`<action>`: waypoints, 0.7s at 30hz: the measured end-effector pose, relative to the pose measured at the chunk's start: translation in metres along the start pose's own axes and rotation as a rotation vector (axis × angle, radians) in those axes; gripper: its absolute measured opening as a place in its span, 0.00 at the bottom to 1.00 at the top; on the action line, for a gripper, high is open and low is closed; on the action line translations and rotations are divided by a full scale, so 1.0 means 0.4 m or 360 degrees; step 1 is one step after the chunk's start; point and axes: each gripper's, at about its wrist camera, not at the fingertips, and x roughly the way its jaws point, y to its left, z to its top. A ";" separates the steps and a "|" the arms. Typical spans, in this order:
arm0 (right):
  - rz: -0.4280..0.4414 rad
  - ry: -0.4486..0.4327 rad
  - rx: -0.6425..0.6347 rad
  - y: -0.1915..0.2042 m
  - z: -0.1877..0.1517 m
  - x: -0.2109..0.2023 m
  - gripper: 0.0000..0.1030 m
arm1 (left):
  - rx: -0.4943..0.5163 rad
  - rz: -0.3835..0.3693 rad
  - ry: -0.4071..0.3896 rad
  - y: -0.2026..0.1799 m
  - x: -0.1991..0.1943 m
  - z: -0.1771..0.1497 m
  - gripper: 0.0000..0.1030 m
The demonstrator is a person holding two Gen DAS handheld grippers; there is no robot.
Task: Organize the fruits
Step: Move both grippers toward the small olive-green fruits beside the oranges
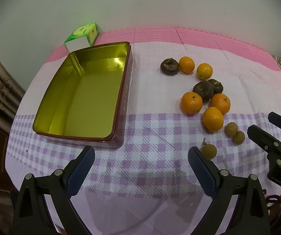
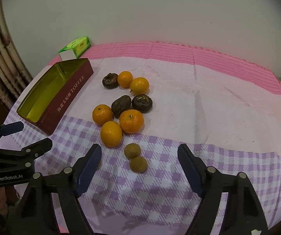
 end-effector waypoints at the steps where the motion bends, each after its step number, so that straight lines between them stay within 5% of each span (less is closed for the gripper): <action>1: 0.0003 0.0002 -0.0001 0.000 0.000 0.001 0.73 | 0.0001 0.0001 0.0001 0.000 0.000 0.000 0.93; 21: 0.0031 0.0072 -0.0010 -0.002 -0.014 0.030 0.70 | -0.0004 -0.0015 0.0046 0.004 0.014 -0.005 0.93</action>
